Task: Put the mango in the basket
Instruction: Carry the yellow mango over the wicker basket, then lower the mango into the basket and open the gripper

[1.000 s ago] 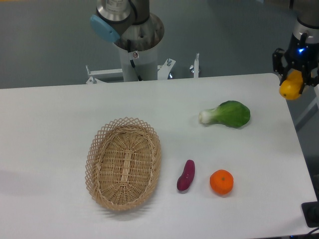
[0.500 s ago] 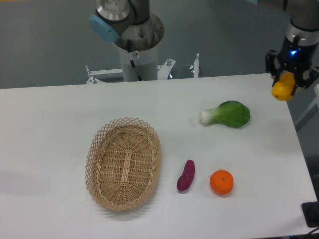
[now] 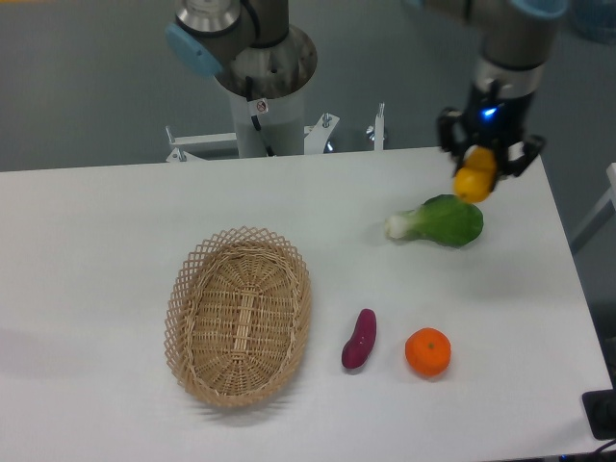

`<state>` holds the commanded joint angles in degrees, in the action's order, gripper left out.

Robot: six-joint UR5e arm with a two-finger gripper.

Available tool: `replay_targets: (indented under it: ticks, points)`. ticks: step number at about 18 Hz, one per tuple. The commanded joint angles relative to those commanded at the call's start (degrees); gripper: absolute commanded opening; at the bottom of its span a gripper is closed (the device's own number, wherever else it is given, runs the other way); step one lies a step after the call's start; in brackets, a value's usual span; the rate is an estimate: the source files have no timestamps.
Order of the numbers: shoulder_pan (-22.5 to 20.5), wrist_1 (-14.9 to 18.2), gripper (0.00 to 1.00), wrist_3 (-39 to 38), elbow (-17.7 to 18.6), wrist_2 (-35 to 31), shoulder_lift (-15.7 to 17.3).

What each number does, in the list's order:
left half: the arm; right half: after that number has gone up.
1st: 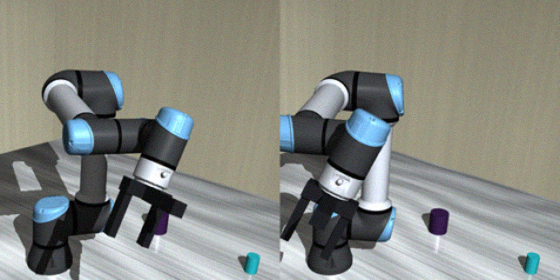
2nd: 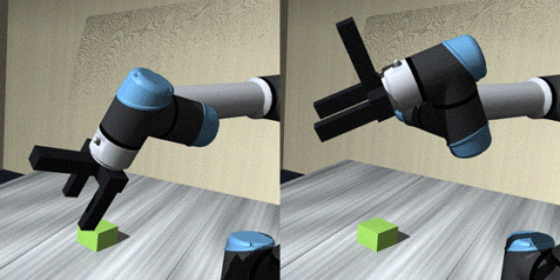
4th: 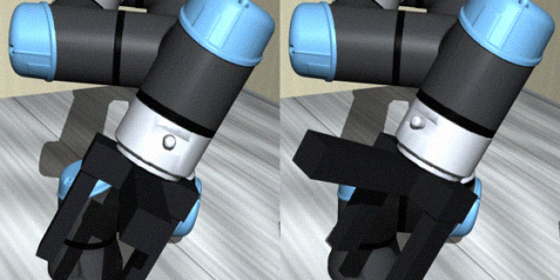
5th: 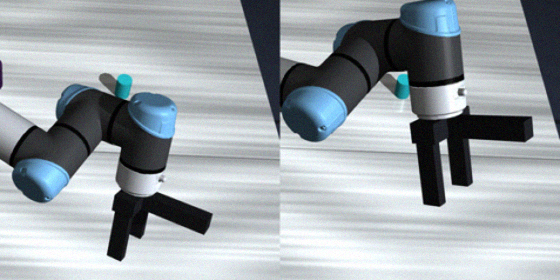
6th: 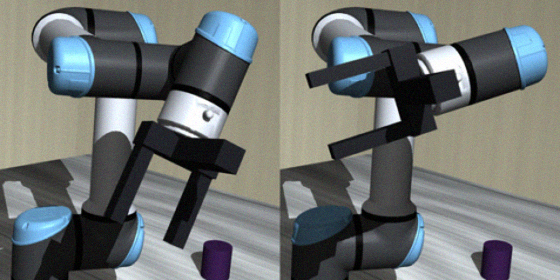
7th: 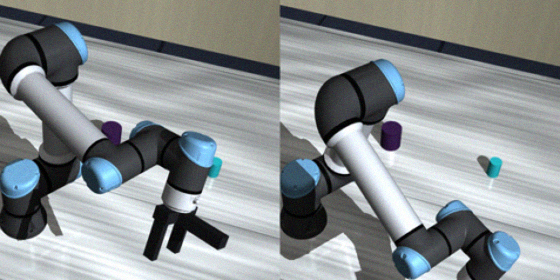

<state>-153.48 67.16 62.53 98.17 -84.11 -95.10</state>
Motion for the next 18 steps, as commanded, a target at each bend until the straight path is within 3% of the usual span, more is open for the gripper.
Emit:
replay_targets:
  ticks: [5, 10, 13, 18]
  points:
    - [10.2, -5.2, 0.56, -17.1, 3.0, -0.2, -1.1]
    - [19.6, -10.6, 0.56, -30.2, 3.0, -0.6, -7.7]
    - [23.1, -15.2, 0.56, -34.9, 2.7, -1.1, -11.8]
    - [27.5, -16.0, 0.56, -37.5, 2.8, -4.9, -15.7]
